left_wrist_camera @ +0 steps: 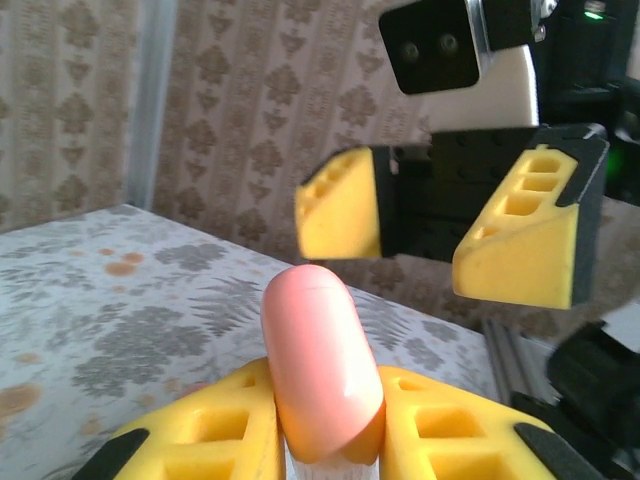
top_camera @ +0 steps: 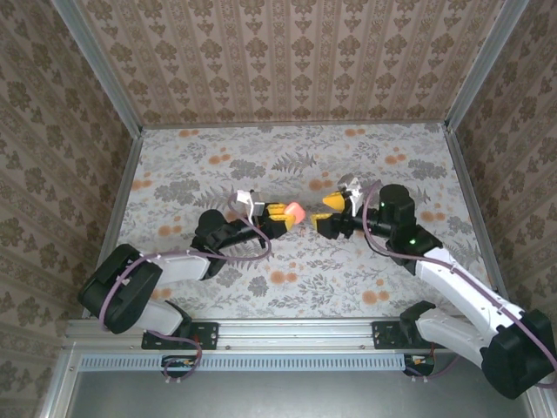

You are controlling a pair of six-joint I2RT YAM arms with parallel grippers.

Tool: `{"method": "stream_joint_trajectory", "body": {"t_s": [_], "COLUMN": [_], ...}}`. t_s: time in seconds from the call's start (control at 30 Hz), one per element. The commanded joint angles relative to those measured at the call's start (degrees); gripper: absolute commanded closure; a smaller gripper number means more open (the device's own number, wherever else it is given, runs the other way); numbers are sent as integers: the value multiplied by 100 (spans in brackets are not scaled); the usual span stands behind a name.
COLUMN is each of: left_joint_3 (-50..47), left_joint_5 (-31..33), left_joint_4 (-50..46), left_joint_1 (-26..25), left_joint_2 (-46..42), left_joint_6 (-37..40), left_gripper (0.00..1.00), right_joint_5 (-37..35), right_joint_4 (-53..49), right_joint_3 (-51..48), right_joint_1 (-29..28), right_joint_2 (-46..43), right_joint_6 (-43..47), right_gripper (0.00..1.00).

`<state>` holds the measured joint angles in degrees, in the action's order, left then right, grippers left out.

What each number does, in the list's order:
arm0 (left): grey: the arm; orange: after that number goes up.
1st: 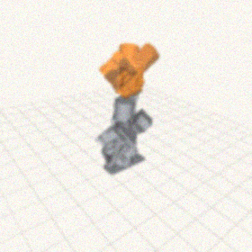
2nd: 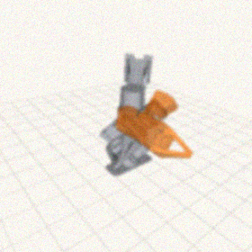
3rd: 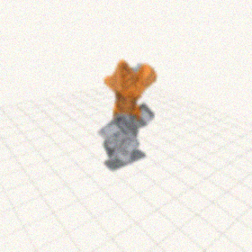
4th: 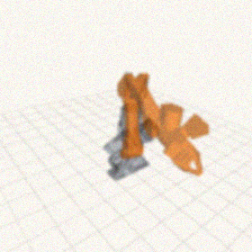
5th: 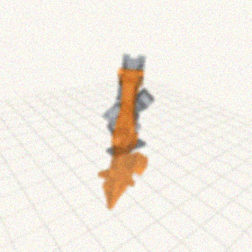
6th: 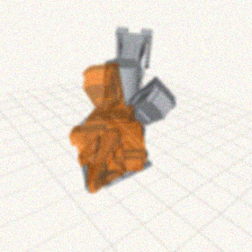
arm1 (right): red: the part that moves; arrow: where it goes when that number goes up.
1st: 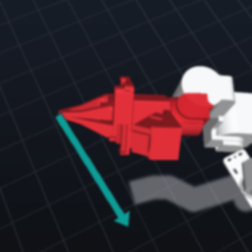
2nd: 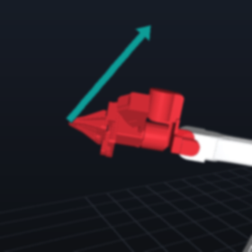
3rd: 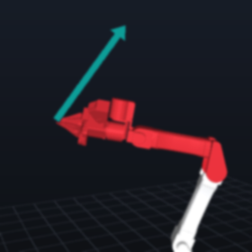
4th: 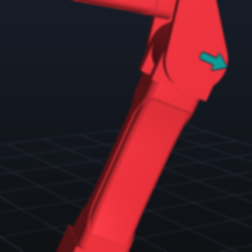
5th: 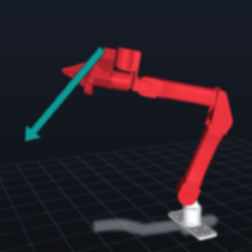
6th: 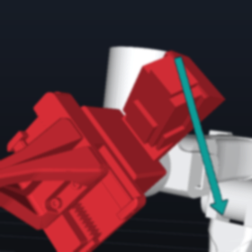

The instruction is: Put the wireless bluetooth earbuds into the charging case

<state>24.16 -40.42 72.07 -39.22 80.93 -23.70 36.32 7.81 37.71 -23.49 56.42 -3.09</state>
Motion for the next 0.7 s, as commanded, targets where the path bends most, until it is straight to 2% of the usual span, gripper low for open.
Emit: {"method": "stream_joint_trajectory", "body": {"t_s": [0.0,0.17,0.33,0.67], "left_joint_3": [261,321,343,387], "left_joint_5": [-806,-940,-969,-991], "left_joint_4": [187,180,182,180], "left_joint_1": [29,32,33,30], "left_joint_2": [-139,-230,-271,-356], "left_joint_6": [-199,-151,-108,-125], "left_gripper": [76,76,77,77], "right_joint_5": [1286,1839,2384,3028], "right_joint_4": [-554,-1143,-967,-1356], "right_joint_3": [315,767,974,1421], "right_joint_1": [179,178,169,125], "right_joint_2": [-19,396,898,1478], "right_joint_6": [1445,1966,1852,2003], "right_gripper": [31,35,38,44]}}
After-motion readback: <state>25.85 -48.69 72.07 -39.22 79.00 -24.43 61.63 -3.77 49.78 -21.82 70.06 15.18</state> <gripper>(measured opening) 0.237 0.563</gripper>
